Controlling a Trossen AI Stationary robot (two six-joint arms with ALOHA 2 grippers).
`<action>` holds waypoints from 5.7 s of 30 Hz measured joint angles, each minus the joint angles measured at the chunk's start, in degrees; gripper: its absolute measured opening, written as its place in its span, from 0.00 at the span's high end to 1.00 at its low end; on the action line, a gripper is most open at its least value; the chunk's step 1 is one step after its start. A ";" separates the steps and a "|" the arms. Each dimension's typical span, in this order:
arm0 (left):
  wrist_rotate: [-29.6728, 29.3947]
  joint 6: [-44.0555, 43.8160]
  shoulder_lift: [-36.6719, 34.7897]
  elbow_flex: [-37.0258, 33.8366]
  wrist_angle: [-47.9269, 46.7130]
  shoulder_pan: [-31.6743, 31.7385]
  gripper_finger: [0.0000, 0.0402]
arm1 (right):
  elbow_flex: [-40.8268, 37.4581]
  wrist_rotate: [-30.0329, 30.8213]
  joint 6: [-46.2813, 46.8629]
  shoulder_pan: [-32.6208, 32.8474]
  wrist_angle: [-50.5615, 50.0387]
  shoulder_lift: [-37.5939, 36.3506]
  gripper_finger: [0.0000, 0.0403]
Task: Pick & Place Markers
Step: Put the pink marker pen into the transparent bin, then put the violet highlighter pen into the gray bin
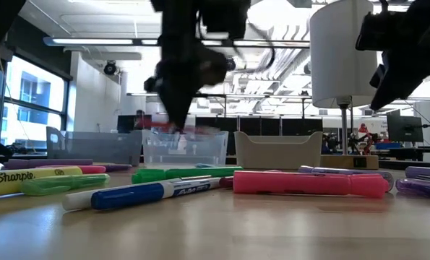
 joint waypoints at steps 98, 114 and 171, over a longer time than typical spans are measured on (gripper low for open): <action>-3.43 10.57 -15.79 -20.77 14.03 -11.58 1.00 | 0.87 10.93 21.09 2.89 9.51 1.37 1.00; -12.91 -2.27 -52.36 -54.90 32.10 -19.92 1.00 | 32.95 -2.43 35.62 -1.78 -27.73 34.37 1.00; -9.90 -0.16 -55.40 -55.58 28.64 -19.84 1.00 | 44.89 -3.10 21.48 -7.04 -22.57 43.69 0.87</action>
